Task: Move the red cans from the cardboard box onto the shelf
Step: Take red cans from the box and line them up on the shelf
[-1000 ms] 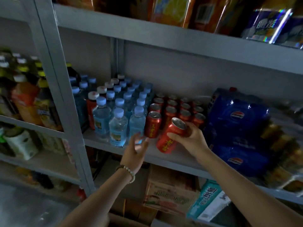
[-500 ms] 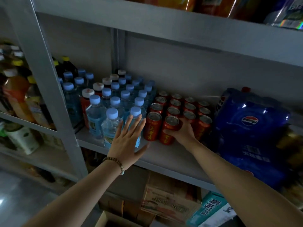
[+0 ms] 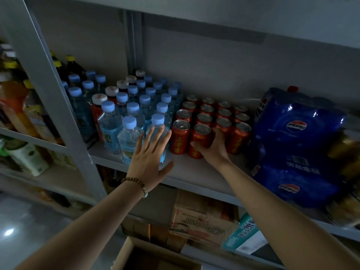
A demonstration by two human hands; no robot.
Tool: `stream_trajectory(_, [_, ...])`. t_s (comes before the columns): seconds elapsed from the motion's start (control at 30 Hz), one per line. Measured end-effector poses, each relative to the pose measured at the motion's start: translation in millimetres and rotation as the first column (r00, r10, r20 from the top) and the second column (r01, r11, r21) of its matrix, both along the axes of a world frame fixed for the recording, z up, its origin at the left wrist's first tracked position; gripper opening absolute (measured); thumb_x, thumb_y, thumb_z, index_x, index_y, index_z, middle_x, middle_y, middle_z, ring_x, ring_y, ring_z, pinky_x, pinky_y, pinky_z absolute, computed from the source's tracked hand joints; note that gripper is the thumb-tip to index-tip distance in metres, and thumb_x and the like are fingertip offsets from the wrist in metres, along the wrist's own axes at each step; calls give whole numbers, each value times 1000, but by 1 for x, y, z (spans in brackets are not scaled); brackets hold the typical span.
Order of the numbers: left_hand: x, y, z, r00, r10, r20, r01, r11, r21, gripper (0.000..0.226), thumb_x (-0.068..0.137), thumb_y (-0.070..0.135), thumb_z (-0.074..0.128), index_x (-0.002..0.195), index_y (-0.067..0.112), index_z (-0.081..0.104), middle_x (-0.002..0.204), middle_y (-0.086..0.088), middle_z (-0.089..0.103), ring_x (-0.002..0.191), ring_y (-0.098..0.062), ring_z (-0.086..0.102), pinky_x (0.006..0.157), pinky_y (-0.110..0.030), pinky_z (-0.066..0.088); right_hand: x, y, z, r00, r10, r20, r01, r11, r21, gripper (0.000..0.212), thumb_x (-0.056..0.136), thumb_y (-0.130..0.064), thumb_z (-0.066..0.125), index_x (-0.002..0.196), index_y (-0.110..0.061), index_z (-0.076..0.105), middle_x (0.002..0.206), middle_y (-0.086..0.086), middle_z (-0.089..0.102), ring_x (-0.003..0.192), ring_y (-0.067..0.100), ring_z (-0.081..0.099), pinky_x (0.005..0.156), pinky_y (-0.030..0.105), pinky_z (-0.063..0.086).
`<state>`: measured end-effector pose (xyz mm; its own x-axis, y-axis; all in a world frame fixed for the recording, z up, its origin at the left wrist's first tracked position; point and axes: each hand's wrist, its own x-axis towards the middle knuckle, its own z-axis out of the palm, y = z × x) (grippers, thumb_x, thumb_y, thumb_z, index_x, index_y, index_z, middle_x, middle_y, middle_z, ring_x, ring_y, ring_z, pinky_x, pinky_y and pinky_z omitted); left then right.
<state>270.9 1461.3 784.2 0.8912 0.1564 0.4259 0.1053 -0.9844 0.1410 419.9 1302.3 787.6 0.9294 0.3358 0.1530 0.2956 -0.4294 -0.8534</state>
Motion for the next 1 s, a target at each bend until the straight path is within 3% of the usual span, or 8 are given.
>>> stream_trajectory(0.1, [-18, -8, -12, 996, -72, 54, 76, 995, -70, 66, 91, 52, 33, 148, 22, 16, 155, 3, 13, 143, -17, 8, 117, -35, 0, -44, -20, -1, 989, -38, 141, 47, 997, -63, 70, 82, -38, 68, 140, -24, 32, 144, -4, 35, 123, 3, 37, 94, 22, 34])
stream_trajectory(0.23, [-55, -23, -60, 973, -191, 132, 215, 956, -199, 53, 92, 40, 40, 138, 14, 39, 144, -3, 39, 133, -17, 30, 114, -29, 16, -111, -58, -38, 918, 89, 387, -23, 985, -172, 57, 90, -33, 59, 140, -23, 35, 144, -7, 35, 131, 5, 35, 102, 25, 34])
stream_trajectory(0.37, [-94, -28, -155, 972, -211, -107, 169, 936, -308, 57, 90, 48, 30, 140, 21, 36, 146, 3, 36, 131, -16, 32, 111, -33, 25, -163, -82, -124, 892, 210, 400, -92, 951, -294, 50, 89, -36, 55, 136, -21, 41, 144, -3, 40, 131, 8, 40, 103, 30, 39])
stream_trajectory(0.47, [-129, -28, -245, 870, -181, -460, 11, 937, -348, 62, 90, 52, 34, 145, 28, 19, 153, 10, 19, 138, -18, 23, 114, -36, 23, -196, -91, -215, 953, 250, 172, -150, 882, -446, 55, 90, -40, 52, 141, -26, 35, 148, -6, 34, 133, 12, 38, 105, 33, 40])
stream_trajectory(0.57, [-161, -29, -332, 757, -134, -639, -107, 940, -324, 67, 91, 50, 41, 147, 25, 14, 154, 6, 17, 140, -19, 19, 115, -35, 21, -225, -98, -319, 973, 190, -131, -231, 828, -512, 63, 90, -41, 55, 145, -29, 27, 153, -13, 21, 137, 11, 32, 105, 32, 38])
stream_trajectory(0.73, [-195, -40, -461, 646, -141, -750, -203, 916, -347, 66, 91, 49, 41, 147, 23, 15, 154, 7, 15, 140, -16, 19, 116, -35, 20, -262, -107, -483, 870, -69, -488, -231, 818, -526, 75, 85, -43, 63, 146, -25, 24, 155, -5, 19, 136, 18, 34, 107, 35, 39])
stream_trajectory(0.87, [-204, -45, -555, 592, -124, -796, -258, 907, -333, 66, 91, 51, 39, 147, 23, 15, 154, 6, 17, 140, -17, 17, 115, -35, 20, -279, -111, -592, 774, -143, -616, -300, 775, -557, 81, 83, -45, 65, 148, -25, 21, 157, -2, 14, 142, 22, 25, 113, 39, 32])
stream_trajectory(1.0, [-206, -46, -626, 577, -124, -807, -300, 887, -350, 66, 92, 52, 37, 147, 24, 14, 154, 6, 16, 141, -15, 16, 115, -35, 21, -280, -111, -676, 662, -290, -691, -213, 811, -545, 84, 83, -40, 68, 148, -29, 15, 155, 2, 22, 139, 27, 30, 110, 42, 37])
